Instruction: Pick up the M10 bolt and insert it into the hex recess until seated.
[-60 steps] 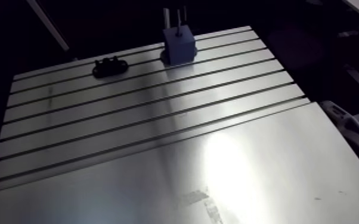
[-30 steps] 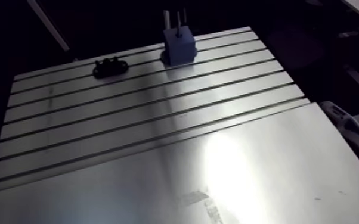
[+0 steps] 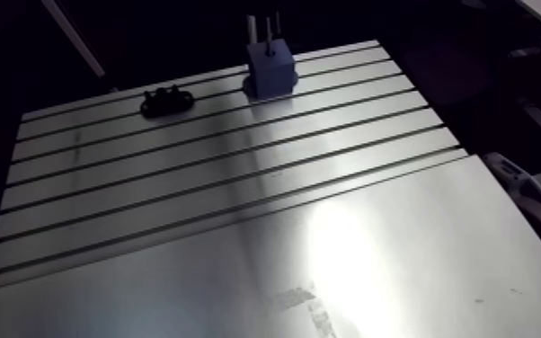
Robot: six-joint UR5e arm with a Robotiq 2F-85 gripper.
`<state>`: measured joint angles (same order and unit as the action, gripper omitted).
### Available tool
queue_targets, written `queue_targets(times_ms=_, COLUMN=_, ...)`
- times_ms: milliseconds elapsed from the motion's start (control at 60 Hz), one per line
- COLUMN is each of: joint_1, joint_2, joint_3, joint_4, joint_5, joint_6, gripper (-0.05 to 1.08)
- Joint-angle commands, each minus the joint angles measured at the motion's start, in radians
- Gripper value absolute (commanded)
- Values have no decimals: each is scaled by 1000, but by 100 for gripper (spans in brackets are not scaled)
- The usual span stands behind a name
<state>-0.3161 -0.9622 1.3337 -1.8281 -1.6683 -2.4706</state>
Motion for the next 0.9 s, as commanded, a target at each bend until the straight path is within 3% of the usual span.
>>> queue_targets(times_ms=17, joint_1=-1, joint_2=-3, joint_3=-1, joint_4=0, joint_5=0, joint_6=0, gripper=92)
queue_targets(times_ms=900, joint_1=2, joint_2=-6, joint_3=9, joint_4=-1, joint_5=2, joint_6=0, gripper=92)
